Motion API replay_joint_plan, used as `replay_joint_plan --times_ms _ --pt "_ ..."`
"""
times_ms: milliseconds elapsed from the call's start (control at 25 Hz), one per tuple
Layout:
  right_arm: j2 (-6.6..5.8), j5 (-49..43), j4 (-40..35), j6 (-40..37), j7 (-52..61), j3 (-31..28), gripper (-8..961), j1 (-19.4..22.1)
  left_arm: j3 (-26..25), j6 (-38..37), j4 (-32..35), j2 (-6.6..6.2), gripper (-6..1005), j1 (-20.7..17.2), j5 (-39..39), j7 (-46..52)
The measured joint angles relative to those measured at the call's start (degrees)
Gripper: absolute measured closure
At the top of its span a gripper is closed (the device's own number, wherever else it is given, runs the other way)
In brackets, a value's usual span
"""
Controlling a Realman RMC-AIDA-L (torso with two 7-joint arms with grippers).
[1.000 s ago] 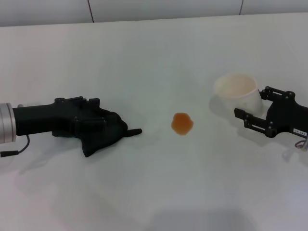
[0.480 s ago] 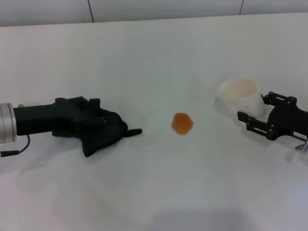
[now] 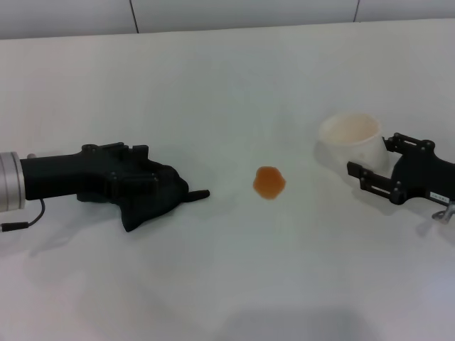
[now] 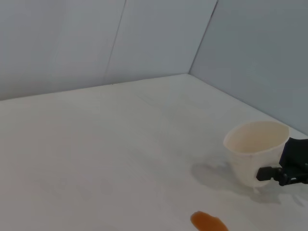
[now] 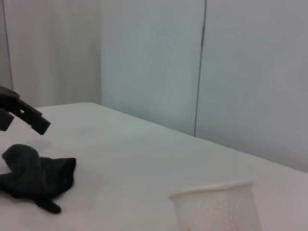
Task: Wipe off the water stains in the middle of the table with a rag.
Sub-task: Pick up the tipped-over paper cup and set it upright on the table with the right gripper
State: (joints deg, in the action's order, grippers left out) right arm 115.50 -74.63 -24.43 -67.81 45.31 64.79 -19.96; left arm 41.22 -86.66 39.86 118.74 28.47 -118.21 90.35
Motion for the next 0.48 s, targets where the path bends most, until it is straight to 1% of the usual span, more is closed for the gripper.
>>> replay_joint_plan --times_ms 360,480 --pt "0.41 0.0 0.9 1.1 -0.6 2.1 313 -1.8 -0.1 0.0 -0.1 0.00 181 0.0 0.0 0.0" --pt "0.43 0.0 0.9 1.6 -0.7 1.9 312 -2.1 -0.1 0.0 -0.2 0.00 182 -0.1 0.0 0.0"
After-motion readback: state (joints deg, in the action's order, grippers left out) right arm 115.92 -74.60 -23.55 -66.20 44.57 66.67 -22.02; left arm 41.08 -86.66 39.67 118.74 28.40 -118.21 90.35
